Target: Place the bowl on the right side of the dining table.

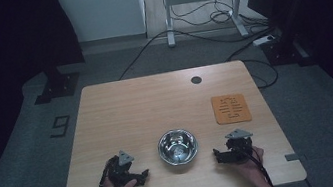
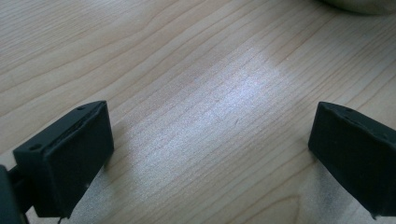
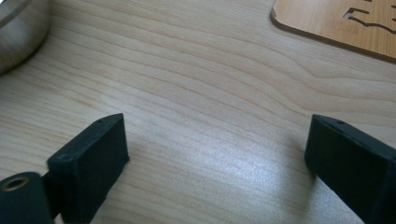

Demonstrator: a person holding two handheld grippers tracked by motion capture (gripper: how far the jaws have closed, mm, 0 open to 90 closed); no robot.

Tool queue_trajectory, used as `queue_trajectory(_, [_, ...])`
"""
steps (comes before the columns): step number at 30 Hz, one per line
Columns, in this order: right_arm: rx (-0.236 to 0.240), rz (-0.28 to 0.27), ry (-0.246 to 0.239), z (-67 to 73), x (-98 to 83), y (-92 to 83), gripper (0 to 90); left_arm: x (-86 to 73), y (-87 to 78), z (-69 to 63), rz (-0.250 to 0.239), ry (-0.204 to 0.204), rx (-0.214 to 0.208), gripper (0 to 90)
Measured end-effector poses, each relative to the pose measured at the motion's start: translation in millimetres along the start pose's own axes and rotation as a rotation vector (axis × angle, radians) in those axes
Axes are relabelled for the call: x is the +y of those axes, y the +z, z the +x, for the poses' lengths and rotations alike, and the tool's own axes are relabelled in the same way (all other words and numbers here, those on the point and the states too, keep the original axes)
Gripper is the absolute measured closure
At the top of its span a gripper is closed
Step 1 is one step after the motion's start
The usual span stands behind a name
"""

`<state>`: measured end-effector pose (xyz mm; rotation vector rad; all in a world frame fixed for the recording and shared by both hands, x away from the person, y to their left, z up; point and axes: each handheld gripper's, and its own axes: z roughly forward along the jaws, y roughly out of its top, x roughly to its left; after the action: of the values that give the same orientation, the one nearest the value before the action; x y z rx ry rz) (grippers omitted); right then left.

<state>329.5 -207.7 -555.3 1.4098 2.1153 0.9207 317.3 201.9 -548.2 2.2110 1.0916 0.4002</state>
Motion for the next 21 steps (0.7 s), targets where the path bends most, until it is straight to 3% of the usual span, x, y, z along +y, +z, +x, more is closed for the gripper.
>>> queue_trajectory(16, [-0.011,-0.009,0.019,-0.3,-0.3,-1.3,11.1,-0.1,-0.2,-0.3,0.000,0.003,-0.003,0.0])
queue_trajectory(21, [0.009,-0.008,0.049,-4.0,1.4,-2.4,13.1,-0.1,-0.1,-0.3,0.000,0.003,-0.003,0.0])
